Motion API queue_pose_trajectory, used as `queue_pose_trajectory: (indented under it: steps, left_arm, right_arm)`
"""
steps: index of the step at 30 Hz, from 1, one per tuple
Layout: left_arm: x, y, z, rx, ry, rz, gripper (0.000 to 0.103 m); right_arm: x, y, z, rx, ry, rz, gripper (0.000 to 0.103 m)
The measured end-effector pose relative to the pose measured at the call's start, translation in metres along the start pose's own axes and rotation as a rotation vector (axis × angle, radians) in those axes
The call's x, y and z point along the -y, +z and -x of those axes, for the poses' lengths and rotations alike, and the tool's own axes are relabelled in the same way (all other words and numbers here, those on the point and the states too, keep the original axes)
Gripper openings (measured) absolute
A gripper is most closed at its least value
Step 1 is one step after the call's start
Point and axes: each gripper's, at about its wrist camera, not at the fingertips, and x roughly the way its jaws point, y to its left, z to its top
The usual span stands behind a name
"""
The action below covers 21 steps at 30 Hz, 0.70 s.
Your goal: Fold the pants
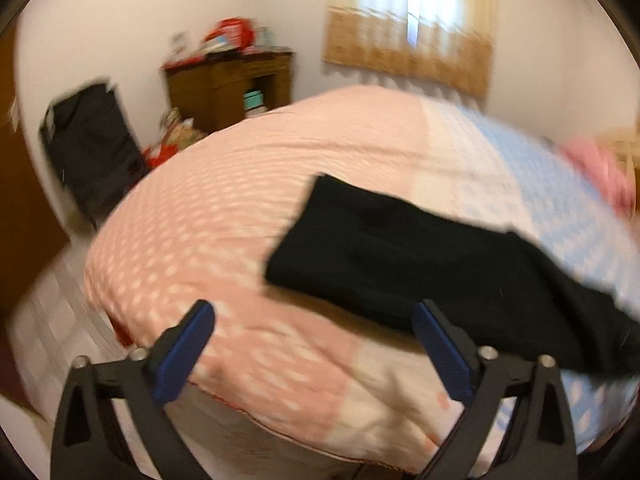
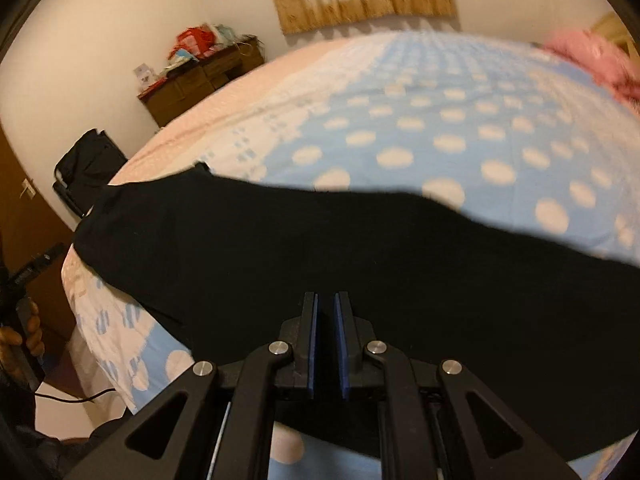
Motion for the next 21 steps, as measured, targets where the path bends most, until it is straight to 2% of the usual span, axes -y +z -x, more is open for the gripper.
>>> queue_pose_trajectory:
  steps: [1,3,4,10,12,15,18,21]
  left_arm:
    - [-0.008,0.003,-0.004,-0.003,-0.035,0.06,0.079]
    - [-0.022,0.009,-0.019,-0.027,-0.096,0.163,0.067]
    - [-0.022,0.011,-0.026,-0.038,-0.103,0.176,0.06]
    - [-0.008,0.018,-0.064,-0.125,-0.159,0.257,0.058]
    - [0.001,0.019,-0.064,-0.105,-0.144,0.254,0.056]
    - [0.009,0.021,-0.063,-0.093,-0.142,0.237,0.029]
    - [0.01,0.025,-0.059,-0.075,-0.143,0.21,0.021]
    - [0.014,0.031,-0.053,-0.047,-0.118,0.137,0.018]
  right_arm:
    - [0.0,-0.005,0.001,0.011,0.012,-0.022,0.009]
    - [-0.001,-0.009,0.004,0.015,0.023,-0.048,0.009]
    - [0.0,-0.009,0.005,0.011,0.025,-0.055,0.009]
    - [-0.003,-0.01,0.003,0.006,0.018,-0.068,0.009]
    - [-0.003,-0.01,0.002,0.008,0.017,-0.07,0.009]
    - [-0.001,-0.008,0.0,0.005,0.022,-0.075,0.009]
    - [0.001,-0.007,-0.001,0.005,0.034,-0.095,0.009]
    - [0.003,-0.009,-0.001,0.015,0.04,-0.105,0.009]
